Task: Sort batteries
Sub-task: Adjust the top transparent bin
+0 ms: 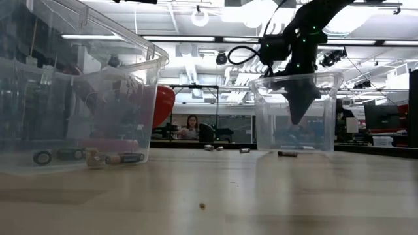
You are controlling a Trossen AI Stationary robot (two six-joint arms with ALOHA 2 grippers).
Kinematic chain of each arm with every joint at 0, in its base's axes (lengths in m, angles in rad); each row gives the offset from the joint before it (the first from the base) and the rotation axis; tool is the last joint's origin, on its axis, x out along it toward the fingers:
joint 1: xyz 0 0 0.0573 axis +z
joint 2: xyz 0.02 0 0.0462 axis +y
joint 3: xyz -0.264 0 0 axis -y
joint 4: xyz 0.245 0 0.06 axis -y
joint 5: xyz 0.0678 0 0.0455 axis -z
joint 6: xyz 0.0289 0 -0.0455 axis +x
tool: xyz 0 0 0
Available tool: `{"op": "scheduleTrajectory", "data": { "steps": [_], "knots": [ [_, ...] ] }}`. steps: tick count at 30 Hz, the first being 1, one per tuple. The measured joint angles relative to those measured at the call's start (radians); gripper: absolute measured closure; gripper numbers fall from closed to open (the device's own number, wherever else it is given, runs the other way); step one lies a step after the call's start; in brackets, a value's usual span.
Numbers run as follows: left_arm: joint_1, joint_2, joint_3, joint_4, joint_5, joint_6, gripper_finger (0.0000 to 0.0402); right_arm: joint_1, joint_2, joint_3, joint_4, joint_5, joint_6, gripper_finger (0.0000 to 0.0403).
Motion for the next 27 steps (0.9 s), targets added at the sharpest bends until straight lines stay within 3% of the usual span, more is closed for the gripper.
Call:
{"op": "scheduleTrajectory", "data": {
  "steps": [7, 10, 13, 21, 27],
  "knots": [
    [0.000, 0.000, 0.000, 0.000, 0.000, 0.008, 0.0175, -0.111, -0.006, 0.003, -0.026, 0.096, -0.019, 0.0402],
    [0.000, 0.000, 0.000, 0.000, 0.000, 0.016, 0.0175, -0.187, -0.009, 0.003, -0.023, 0.093, -0.028, 0.0402],
    [0.000, 0.000, 0.000, 0.000, 0.000, 0.017, 0.0175, -0.241, -0.027, 0.003, -0.002, 0.013, -0.067, 0.0402],
    [0.000, 0.000, 0.000, 0.001, 0.000, 0.018, 0.0175, -0.257, -0.209, 0.004, 0.125, -0.071, -0.115, 0.0403],
    [0.000, 0.000, 0.000, 0.002, 0.000, 0.018, 0.0175, -0.265, -0.281, 0.005, 0.189, -0.021, -0.155, 0.0376]
  ]
}}
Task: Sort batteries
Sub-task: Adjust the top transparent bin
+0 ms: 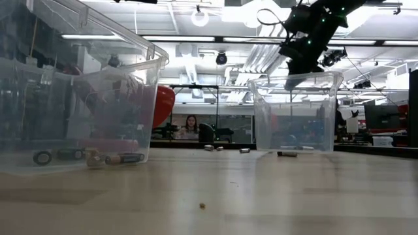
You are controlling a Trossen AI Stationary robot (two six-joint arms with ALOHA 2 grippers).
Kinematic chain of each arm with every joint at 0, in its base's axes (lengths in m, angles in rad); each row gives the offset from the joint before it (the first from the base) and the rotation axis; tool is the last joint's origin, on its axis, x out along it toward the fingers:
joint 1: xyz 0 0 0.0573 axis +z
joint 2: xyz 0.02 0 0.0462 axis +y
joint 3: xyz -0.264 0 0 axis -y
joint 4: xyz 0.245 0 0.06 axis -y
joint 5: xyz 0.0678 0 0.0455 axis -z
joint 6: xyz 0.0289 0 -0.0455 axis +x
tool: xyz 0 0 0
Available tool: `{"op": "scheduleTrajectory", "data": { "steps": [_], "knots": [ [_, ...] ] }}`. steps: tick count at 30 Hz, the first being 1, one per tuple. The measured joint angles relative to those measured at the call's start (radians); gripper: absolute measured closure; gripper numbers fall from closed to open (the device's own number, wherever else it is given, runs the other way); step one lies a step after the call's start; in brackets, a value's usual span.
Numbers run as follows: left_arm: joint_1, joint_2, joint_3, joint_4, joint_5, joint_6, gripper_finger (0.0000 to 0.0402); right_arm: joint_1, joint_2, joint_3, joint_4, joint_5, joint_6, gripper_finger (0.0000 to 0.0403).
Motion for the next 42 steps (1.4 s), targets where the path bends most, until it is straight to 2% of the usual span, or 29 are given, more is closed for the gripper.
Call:
{"op": "scheduleTrajectory", "data": {
  "steps": [3, 7, 14, 17, 23, 28, 33, 37, 42],
  "knots": [
    [0.000, 0.000, 0.000, 0.000, 0.000, 0.000, 0.0175, -0.002, 0.001, 0.000, 0.000, -0.048, 0.037, 0.0342],
    [0.000, 0.000, 0.000, 0.000, 0.000, 0.000, 0.0175, 0.036, 0.001, 0.000, 0.003, -0.235, 0.082, 0.0310],
    [0.000, 0.000, 0.000, 0.000, 0.000, 0.000, 0.0175, 0.166, 0.001, 0.000, 0.037, -0.217, 0.220, 0.0282],
    [0.000, 0.000, 0.000, 0.000, 0.000, 0.000, 0.0175, 0.199, -0.009, 0.000, -0.036, -0.211, 0.251, 0.0276],
    [0.000, 0.000, 0.000, -0.001, 0.010, 0.000, 0.0175, 0.282, -0.112, 0.000, -0.217, 0.034, 0.440, 0.0274],
    [0.000, 0.000, 0.000, -0.001, 0.029, 0.000, 0.0175, 0.395, -0.228, 0.000, -0.354, 0.253, 0.730, 0.0274],
    [0.000, 0.000, 0.000, -0.008, 0.029, 0.000, 0.0175, 0.496, -0.244, -0.001, -0.551, 0.455, 1.029, 0.0274],
    [0.000, 0.000, 0.000, -0.011, 0.029, 0.000, 0.0175, 0.506, -0.210, -0.028, -0.540, 0.490, 1.087, 0.0274],
    [0.000, 0.000, 0.000, -0.014, 0.037, 0.000, 0.0175, 0.485, -0.142, -0.087, -0.531, 0.458, 1.170, 0.0274]
  ]
}}
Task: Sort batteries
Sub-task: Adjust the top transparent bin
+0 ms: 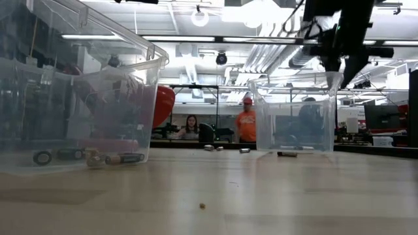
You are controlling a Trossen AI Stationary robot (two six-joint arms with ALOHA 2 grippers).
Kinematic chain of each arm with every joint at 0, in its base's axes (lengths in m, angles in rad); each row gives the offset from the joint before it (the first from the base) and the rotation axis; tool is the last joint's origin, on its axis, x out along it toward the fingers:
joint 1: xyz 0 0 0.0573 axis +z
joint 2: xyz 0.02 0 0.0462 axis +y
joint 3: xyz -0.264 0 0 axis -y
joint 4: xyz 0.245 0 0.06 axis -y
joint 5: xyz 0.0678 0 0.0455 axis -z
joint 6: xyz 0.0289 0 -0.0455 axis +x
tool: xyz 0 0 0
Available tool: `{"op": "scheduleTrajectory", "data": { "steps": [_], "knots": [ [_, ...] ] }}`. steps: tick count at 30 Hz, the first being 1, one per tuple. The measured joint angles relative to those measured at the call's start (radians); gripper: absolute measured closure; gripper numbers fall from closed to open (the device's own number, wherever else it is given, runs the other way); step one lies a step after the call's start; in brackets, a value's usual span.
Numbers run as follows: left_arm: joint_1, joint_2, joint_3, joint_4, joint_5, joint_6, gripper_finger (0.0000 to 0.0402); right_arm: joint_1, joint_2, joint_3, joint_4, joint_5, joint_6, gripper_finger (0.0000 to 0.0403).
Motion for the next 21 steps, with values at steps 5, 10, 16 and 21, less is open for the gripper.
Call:
{"op": "scheduleTrajectory", "data": {
  "steps": [5, 10, 16, 21],
  "knots": [
    [0.000, 0.000, 0.000, -0.017, 0.017, 0.000, 0.0175, -0.001, 0.040, -0.045, 0.105, -0.012, 0.057, 0.0274],
    [0.000, 0.000, 0.000, -0.017, 0.017, 0.000, 0.0175, -0.005, 0.065, -0.055, 0.173, -0.057, 0.007, 0.0274],
    [0.000, 0.000, 0.000, -0.016, 0.017, 0.000, 0.0175, -0.006, 0.052, -0.044, 0.208, -0.056, -0.061, 0.0349],
    [0.000, 0.000, 0.000, -0.017, 0.016, 0.000, 0.0175, -0.006, -0.012, 0.049, 0.210, 0.001, -0.149, 0.0381]
  ]
}}
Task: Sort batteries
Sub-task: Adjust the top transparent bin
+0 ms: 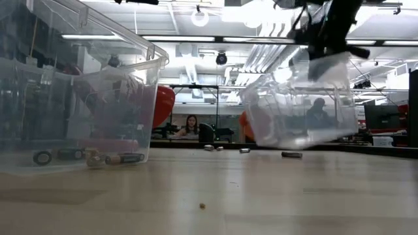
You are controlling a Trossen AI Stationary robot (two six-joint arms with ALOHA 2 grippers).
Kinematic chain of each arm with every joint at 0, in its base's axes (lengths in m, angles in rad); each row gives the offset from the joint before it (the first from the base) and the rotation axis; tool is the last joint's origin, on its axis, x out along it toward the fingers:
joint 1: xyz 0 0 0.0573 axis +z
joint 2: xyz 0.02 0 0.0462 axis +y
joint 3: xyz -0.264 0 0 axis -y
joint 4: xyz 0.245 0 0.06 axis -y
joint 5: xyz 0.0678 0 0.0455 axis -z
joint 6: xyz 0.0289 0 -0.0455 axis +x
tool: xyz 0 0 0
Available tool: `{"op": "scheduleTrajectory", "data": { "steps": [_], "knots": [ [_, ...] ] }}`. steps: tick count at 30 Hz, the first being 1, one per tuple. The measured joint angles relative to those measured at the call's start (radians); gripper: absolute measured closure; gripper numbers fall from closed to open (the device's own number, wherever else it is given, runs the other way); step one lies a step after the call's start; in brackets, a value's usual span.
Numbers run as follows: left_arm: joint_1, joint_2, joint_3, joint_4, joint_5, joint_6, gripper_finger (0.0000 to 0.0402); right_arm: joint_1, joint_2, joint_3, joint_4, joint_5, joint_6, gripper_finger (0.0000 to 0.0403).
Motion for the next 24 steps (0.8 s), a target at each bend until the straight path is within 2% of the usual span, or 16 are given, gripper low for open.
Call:
{"op": "scheduleTrajectory", "data": {
  "steps": [4, 8, 11, 15, 20, 24],
  "knots": [
    [0.000, 0.000, 0.000, 0.001, 0.000, 0.008, 0.0175, -0.025, -0.051, 0.117, -0.139, 0.110, -0.049, 0.0386],
    [0.000, 0.000, 0.000, 0.001, -0.001, 0.008, 0.0175, -0.075, -0.061, 0.186, -0.385, 0.105, -0.058, 0.0386],
    [0.000, 0.000, 0.000, 0.001, -0.001, 0.008, 0.0175, -0.095, -0.064, 0.172, -0.495, 0.088, -0.072, 0.0386],
    [0.000, 0.000, 0.000, 0.001, -0.001, 0.008, 0.0175, -0.100, -0.070, 0.074, -0.481, 0.037, -0.066, 0.0386],
    [0.000, 0.000, 0.000, 0.001, -0.001, 0.008, 0.0175, -0.097, -0.113, -0.057, -0.304, -0.035, -0.053, 0.0386],
    [0.000, 0.000, 0.000, 0.001, -0.001, -0.003, 0.0175, -0.097, -0.140, -0.128, -0.281, -0.059, -0.018, 0.0386]
  ]
}}
